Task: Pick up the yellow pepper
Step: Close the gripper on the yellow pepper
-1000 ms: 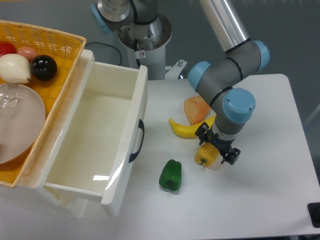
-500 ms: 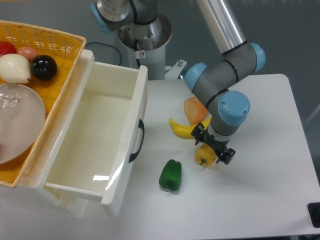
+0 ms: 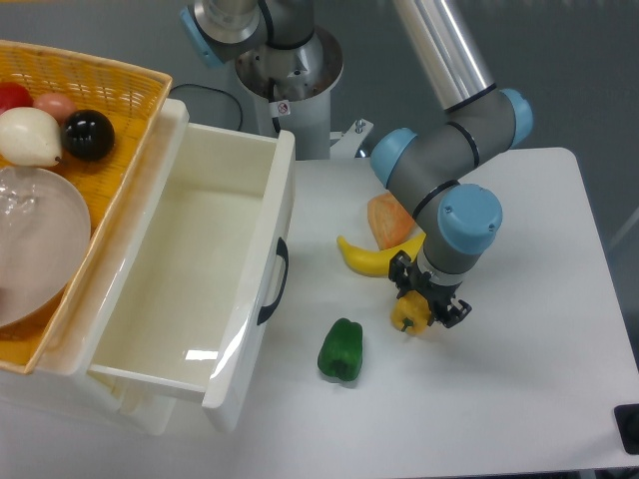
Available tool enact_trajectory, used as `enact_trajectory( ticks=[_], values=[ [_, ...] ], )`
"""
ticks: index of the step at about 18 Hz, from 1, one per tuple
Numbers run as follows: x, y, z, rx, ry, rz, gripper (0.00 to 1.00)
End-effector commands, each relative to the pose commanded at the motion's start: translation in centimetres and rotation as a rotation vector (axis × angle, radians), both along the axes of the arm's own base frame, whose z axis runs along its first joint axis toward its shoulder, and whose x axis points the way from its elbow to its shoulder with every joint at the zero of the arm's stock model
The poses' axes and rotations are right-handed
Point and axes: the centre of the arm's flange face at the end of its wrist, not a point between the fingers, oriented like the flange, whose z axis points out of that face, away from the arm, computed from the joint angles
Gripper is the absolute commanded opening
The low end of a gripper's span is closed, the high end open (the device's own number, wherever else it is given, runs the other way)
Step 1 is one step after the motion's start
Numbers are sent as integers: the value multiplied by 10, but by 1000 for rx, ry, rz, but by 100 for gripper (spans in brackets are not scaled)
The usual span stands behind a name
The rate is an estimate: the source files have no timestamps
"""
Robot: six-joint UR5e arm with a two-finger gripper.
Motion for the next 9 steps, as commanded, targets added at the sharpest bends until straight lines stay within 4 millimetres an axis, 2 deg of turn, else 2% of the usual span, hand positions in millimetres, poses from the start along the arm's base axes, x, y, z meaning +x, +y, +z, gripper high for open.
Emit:
enact_trajectory(
  ticks=[2, 4, 6, 9],
  values=[
    [-3, 2, 6, 6, 11, -2, 21],
    [-9, 5, 21, 13, 35, -2, 21],
    [-13, 10, 47, 11, 27, -20, 20],
    [-3, 21, 94, 3, 5, -108, 20]
  ],
)
